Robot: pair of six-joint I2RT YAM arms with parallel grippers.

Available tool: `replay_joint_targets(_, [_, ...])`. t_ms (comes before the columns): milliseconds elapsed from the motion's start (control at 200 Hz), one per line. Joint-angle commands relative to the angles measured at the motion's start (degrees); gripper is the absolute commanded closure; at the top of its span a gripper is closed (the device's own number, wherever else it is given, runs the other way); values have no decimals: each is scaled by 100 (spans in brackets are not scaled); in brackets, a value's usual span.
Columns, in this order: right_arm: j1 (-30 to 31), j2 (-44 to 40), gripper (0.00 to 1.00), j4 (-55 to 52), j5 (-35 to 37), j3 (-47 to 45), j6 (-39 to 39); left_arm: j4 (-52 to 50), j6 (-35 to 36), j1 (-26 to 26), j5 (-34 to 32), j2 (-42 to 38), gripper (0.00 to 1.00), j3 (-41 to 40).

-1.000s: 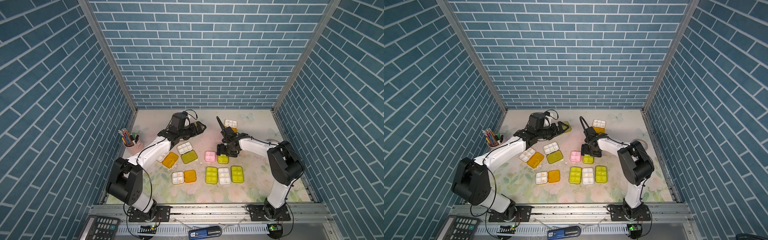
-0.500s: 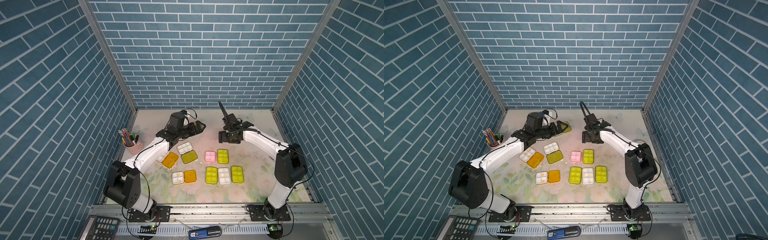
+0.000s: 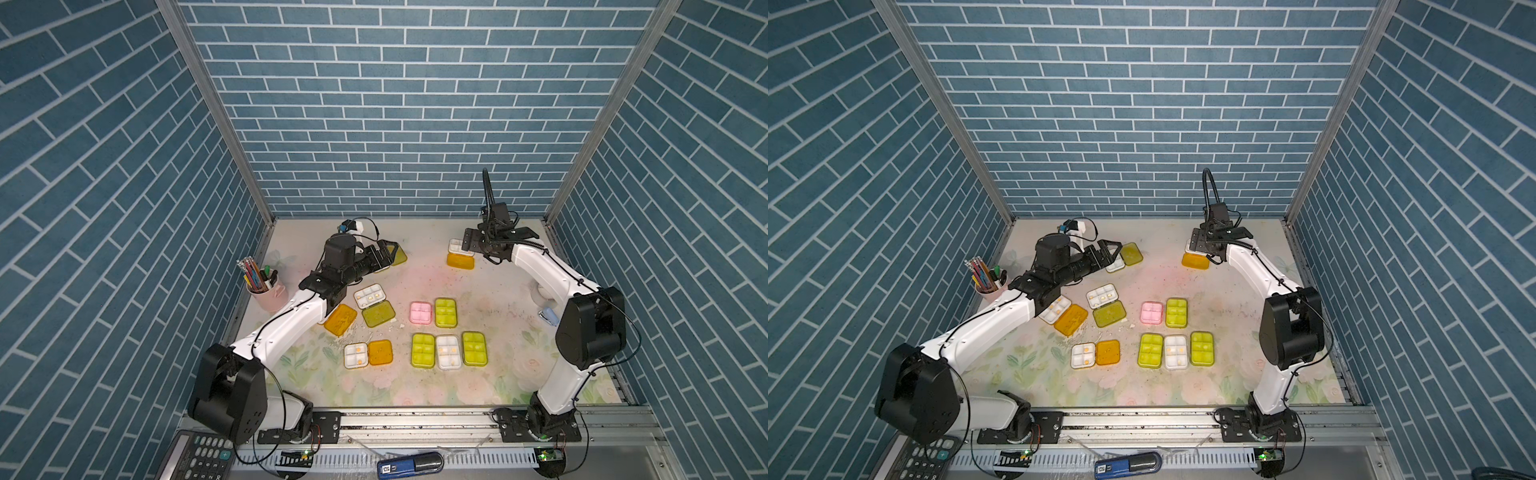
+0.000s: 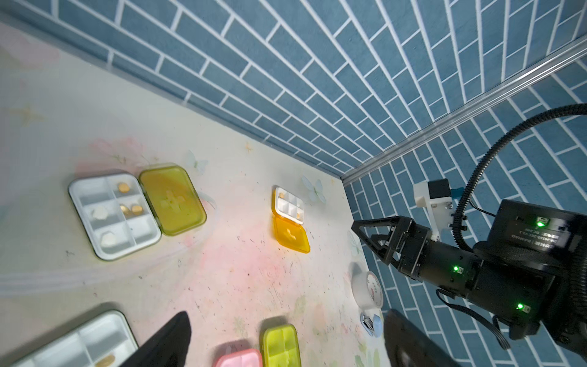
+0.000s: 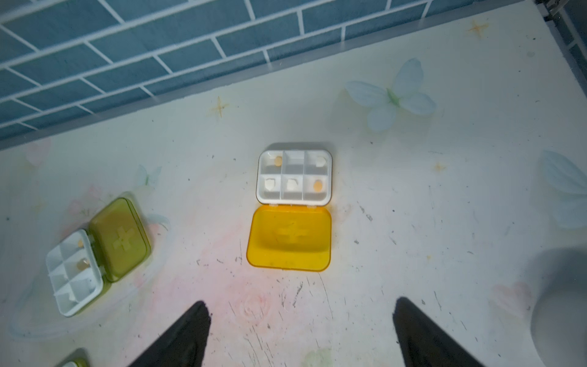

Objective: Close pillboxes
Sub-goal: Adjust the pillbox at the center of the board.

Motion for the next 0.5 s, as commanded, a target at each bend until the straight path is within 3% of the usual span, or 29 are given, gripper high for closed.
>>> replay_joint_targets(0, [-41,10,20,486,-103,52,-303,859,-29,284,40,-54,14,-156])
replay_joint_targets(130, [-49,201,29,665,30,159,-452,637,-35,647,393,159,14,35])
replay_joint_targets(260, [-209,864,23,-334,-298,1196,-468,733,-127,877,361,396,14,-36])
replay_joint_targets(430, [-548,1301,21,-259,-1169,1516,-153,-54,-208,1143,1169,1018,7,584])
replay_joint_targets(495, [-678,1462,20,-258,-1284,1603,-33,65,-211,1154,1307,1193,6,575])
